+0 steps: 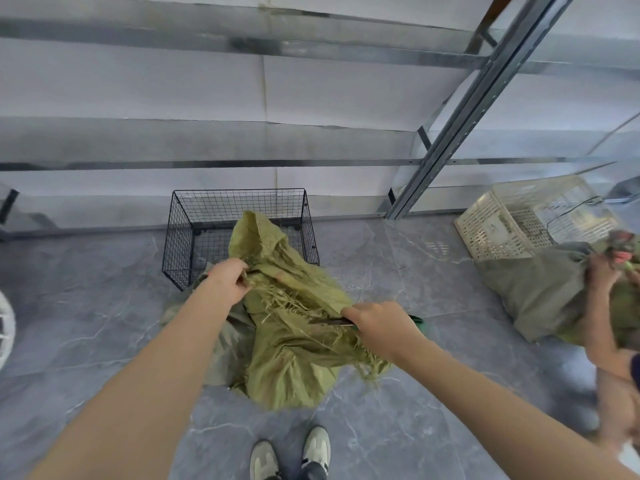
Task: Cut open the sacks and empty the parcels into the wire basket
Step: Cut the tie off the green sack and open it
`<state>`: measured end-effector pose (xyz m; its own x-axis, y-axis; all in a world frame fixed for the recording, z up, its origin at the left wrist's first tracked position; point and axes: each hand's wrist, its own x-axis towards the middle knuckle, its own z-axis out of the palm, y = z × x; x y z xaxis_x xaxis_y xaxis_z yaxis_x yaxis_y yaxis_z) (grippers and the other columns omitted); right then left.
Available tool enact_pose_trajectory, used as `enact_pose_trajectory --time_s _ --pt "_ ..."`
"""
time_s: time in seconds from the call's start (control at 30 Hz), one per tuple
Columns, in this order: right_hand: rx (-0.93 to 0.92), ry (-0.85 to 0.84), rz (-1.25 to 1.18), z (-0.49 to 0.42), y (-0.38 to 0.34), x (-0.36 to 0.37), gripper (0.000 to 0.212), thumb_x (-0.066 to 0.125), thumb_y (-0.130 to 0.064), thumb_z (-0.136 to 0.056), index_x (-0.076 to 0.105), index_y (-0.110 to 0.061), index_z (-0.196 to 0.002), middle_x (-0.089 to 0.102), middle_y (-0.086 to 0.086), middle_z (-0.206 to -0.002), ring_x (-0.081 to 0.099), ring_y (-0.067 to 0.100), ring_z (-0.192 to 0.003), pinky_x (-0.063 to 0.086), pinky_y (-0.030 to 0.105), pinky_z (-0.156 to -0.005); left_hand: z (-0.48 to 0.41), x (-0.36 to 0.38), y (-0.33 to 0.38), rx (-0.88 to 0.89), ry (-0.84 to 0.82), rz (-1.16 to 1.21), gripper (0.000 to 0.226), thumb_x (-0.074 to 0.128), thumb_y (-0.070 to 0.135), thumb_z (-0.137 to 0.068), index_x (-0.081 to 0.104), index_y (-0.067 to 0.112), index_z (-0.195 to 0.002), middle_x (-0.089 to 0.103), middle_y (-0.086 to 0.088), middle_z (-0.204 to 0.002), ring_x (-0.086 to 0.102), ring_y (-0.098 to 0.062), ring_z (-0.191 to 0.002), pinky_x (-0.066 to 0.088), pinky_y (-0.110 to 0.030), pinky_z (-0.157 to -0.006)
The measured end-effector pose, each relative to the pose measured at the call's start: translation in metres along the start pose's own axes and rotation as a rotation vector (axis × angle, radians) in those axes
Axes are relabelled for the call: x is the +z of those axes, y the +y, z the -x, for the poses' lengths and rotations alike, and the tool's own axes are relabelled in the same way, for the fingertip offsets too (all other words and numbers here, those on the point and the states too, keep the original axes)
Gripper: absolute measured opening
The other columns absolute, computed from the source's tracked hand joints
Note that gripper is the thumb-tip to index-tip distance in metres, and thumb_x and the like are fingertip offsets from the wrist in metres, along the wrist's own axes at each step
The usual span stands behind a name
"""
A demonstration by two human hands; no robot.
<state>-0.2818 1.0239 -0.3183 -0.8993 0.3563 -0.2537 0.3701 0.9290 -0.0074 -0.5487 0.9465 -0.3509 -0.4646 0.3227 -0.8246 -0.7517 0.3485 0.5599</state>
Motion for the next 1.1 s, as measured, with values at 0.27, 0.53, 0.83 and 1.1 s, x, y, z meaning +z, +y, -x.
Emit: enact_pose_trajectory --time_s 0.27,0.53,0.83,1.1 --pt "0.812 0.248 -1.387 -0.028 -0.004 -0.016 0.014 0.055 -0.003 -0.091 0.065 -0.009 -0.099 0.058 0.006 -0.065 0.043 0.017 -0.048 0.036 0.028 -0.046 0.020 0.007 -0.019 0.176 0.045 -0.441 0.025 0.039 -0.008 -0.089 0.061 0.003 -0.086 0.060 -0.012 -0.078 0.057 -0.025 -0.069 0.053 -0.033 -0.064" --pt "1.089 0.114 -1.921 -0.054 -0.019 -0.032 0.010 0.056 0.004 -0.087 0.052 -0.004 -0.093 0.043 0.006 -0.047 0.038 0.018 -0.035 0.036 0.025 -0.039 0.089 0.047 -0.027 0.286 -0.220 -0.692 0.015 0.050 0.012 -0.088 0.055 0.012 -0.073 0.054 -0.004 -0.070 0.049 -0.017 -0.062 0.035 -0.027 -0.060" --pt "1.028 0.061 -2.105 -0.051 -0.019 -0.081 0.017 0.054 0.001 -0.089 0.054 -0.009 -0.074 0.043 0.002 -0.043 0.038 0.012 -0.032 0.037 0.018 -0.036 0.122 0.049 -0.005 0.549 -0.661 -0.991 0.023 0.071 0.010 -0.081 0.065 0.022 -0.099 0.068 0.013 -0.087 0.063 0.008 -0.078 0.048 -0.008 -0.069" --pt "0.813 0.039 -2.015 -0.036 -0.008 -0.142 0.010 0.058 0.001 -0.089 0.055 -0.007 -0.083 0.045 0.002 -0.050 0.041 0.009 -0.034 0.042 0.019 -0.036 0.154 0.047 0.030 0.820 -0.387 -1.124 0.018 0.057 0.015 -0.090 0.063 0.007 -0.074 0.064 -0.004 -0.078 0.059 -0.014 -0.074 0.039 -0.009 -0.053"
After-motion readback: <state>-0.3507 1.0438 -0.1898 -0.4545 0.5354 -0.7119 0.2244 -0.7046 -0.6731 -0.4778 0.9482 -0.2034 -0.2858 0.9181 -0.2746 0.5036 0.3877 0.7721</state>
